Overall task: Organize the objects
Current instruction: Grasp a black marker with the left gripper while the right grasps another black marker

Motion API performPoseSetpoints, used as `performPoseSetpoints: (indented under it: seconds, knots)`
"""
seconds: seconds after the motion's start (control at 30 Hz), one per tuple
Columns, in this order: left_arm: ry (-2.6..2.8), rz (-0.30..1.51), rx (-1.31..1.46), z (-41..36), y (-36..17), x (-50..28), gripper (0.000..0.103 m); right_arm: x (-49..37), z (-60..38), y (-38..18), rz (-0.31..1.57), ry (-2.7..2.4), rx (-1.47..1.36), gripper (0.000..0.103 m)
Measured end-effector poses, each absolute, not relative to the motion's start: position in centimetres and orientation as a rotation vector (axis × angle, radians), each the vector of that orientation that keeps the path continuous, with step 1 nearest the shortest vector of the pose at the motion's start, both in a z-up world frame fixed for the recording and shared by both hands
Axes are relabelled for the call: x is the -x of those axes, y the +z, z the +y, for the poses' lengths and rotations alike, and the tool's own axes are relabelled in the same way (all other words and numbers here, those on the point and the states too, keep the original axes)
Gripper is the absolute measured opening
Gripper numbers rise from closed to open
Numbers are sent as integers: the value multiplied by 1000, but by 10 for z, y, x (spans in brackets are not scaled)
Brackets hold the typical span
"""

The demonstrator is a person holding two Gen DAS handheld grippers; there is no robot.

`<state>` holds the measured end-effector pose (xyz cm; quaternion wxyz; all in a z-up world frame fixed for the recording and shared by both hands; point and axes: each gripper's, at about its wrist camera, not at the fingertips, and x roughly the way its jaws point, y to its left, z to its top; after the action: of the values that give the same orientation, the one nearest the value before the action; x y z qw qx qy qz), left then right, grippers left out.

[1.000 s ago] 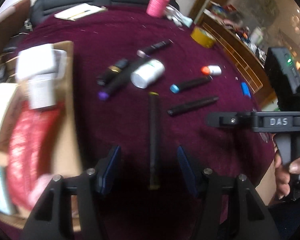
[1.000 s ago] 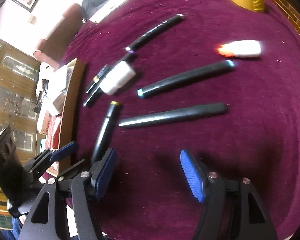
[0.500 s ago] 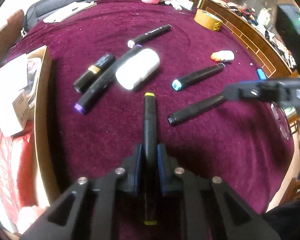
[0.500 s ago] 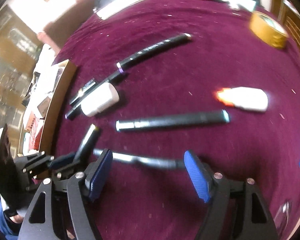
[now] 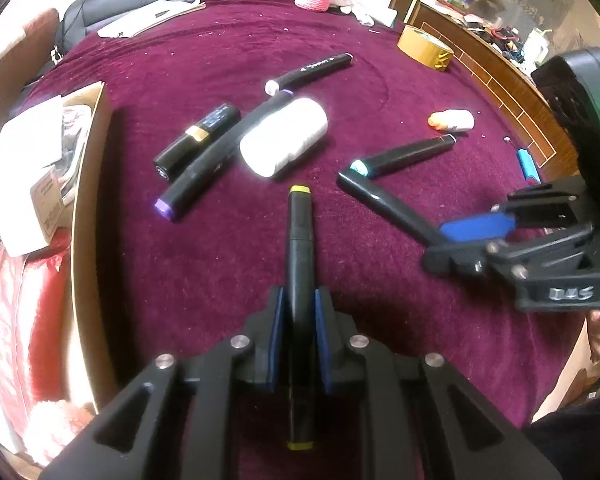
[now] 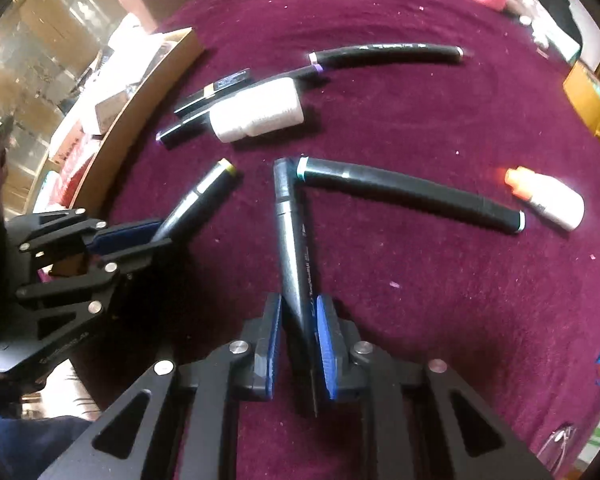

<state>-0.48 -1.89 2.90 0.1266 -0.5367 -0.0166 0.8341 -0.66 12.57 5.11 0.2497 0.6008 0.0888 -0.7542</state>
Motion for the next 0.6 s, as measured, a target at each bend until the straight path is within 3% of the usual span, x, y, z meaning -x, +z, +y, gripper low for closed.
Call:
performPoseSetpoints:
  seconds: [0.13, 0.37, 0.6]
  knots:
    - [2436, -34, 1560, -18, 29, 4, 15, 2, 122, 53, 287, -2076, -1637, 19]
    - [2459, -4, 1560, -13, 29, 2, 15, -9, 127, 60, 145, -2067, -1643, 18]
    - [2457, -100, 1535, -22, 30, -4, 15, -19, 138, 68, 42, -2053, -1644, 18]
